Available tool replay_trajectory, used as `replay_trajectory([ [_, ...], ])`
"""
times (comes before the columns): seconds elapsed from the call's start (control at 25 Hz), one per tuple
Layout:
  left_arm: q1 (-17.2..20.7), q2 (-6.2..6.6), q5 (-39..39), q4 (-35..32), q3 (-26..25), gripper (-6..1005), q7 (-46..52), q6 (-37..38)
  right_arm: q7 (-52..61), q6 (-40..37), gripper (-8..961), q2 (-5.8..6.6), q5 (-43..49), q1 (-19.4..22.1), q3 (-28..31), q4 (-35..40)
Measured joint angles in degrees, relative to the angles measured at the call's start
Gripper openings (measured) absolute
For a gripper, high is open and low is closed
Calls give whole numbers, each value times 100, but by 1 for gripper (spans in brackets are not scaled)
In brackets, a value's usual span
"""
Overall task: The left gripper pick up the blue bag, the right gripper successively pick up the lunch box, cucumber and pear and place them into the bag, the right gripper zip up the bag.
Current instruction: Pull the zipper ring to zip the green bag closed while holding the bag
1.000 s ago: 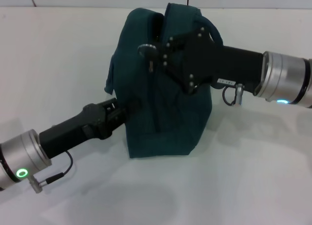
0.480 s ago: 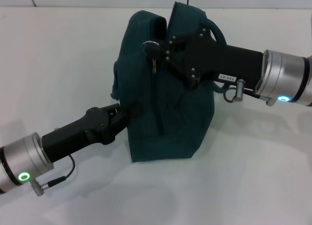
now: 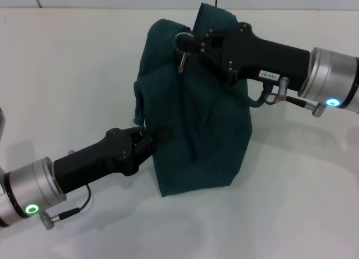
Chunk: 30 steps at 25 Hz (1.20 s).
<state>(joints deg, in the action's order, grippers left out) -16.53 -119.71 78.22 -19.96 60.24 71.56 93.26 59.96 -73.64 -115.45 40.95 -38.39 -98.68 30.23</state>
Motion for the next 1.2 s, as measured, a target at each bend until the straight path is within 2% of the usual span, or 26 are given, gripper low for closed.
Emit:
replay_trajectory([
  [0.28, 1, 5, 4, 1, 114, 60, -97, 63, 29, -55, 9, 5, 27, 15, 79, 0],
  [0.76, 79, 0, 13, 28, 229, 58, -915, 652, 40, -110, 9, 13, 28, -6, 86, 1],
  [0.96, 23, 0, -16, 197, 246, 57, -1037, 644, 49, -231, 9, 10, 27, 21, 89, 1],
  [1.2, 22, 1, -136, 257, 223, 56, -1067, 277, 51, -372, 9, 4, 21, 67, 92, -1],
])
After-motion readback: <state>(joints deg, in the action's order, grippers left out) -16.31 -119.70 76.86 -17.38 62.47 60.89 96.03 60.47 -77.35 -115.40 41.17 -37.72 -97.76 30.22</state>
